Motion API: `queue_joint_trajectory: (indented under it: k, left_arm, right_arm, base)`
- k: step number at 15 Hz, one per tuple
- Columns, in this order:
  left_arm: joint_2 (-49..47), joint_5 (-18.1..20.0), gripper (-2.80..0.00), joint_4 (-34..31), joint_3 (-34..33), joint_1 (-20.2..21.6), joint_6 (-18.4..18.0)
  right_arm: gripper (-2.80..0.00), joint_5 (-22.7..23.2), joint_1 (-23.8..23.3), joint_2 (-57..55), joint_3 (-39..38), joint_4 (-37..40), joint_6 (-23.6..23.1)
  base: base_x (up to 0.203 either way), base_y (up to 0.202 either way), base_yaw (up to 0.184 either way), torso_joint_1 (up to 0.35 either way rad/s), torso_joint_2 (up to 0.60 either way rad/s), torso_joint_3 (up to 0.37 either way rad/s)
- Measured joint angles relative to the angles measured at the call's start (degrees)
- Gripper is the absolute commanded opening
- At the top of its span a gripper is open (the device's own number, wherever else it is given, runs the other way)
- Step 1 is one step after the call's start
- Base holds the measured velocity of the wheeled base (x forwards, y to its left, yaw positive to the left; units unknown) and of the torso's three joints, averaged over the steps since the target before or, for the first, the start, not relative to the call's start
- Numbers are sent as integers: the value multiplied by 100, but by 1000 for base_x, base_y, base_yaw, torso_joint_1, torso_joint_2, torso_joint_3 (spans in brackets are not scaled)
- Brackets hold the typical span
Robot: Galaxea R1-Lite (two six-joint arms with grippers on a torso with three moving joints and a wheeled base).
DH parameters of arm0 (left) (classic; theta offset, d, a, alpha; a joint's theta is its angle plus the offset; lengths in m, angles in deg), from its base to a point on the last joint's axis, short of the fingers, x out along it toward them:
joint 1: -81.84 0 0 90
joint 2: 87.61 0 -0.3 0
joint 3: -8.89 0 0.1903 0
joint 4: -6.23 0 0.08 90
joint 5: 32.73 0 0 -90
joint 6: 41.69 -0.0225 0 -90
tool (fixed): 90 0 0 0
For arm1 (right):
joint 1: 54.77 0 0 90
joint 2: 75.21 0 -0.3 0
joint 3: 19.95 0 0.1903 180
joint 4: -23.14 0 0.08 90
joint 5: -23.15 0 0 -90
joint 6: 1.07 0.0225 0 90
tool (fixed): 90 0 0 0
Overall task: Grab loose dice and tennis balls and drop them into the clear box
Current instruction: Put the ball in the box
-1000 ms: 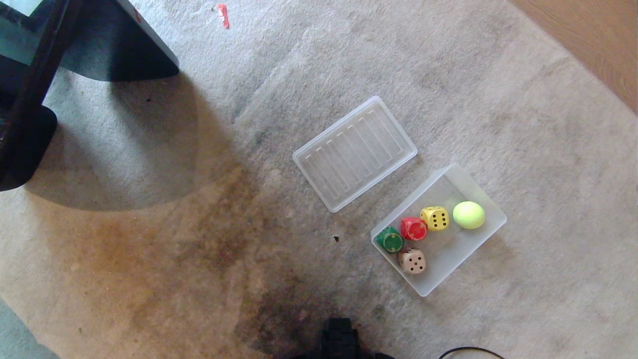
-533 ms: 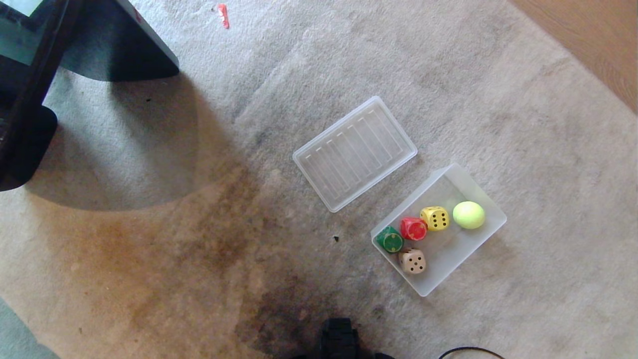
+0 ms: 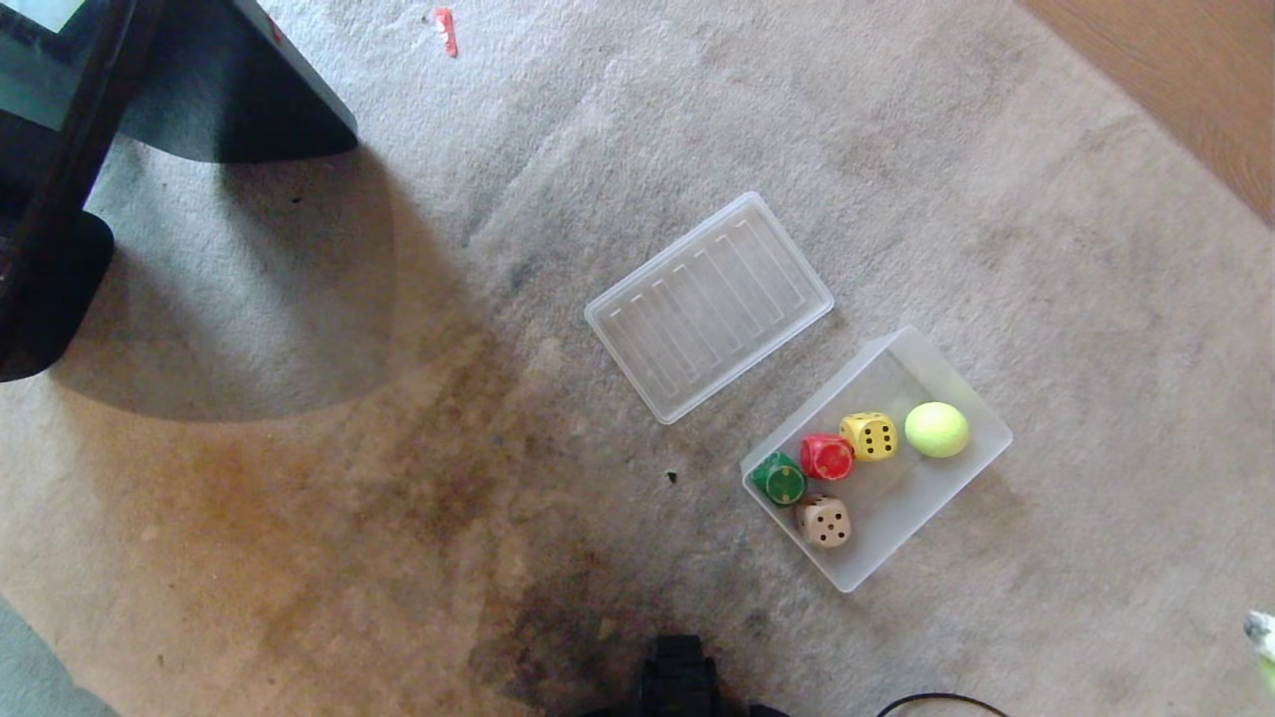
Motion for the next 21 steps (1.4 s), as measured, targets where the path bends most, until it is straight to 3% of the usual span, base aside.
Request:
queue_joint_trajectory:
  k: [5,10,13,15,16,21]
  left_arm:
    - [0,1,-280,1,0,0,-1]
    - [0,0,-280,0,0,0,-4]
    - [0,2,-280,0,0,0,2]
    - [0,0,-280,0,0,0,-4]
    - [0,0,-280,0,0,0,-6]
    - [0,1,-280,0,0,0,-4]
  right_arm:
    - [-280,-18,228,-2968,55,-2087,641]
    - [-280,10,282,-5887,468,-4823,955]
    - [-280,8,289,-7066,881,-6469,1016]
    - [-280,-3,293,-7444,1069,-7162,1013]
    - [0,-9,293,-7548,1110,-7251,1016]
    - [0,39,304,-7697,1100,-7548,1077]
  base:
    - [0,0,0,0,0,0]
    - [0,0,0,0,0,0]
    - [0,0,0,0,0,0]
    - [0,0,0,0,0,0]
    - [0,0,0,0,0,0]
    - [0,0,0,0,0,0]
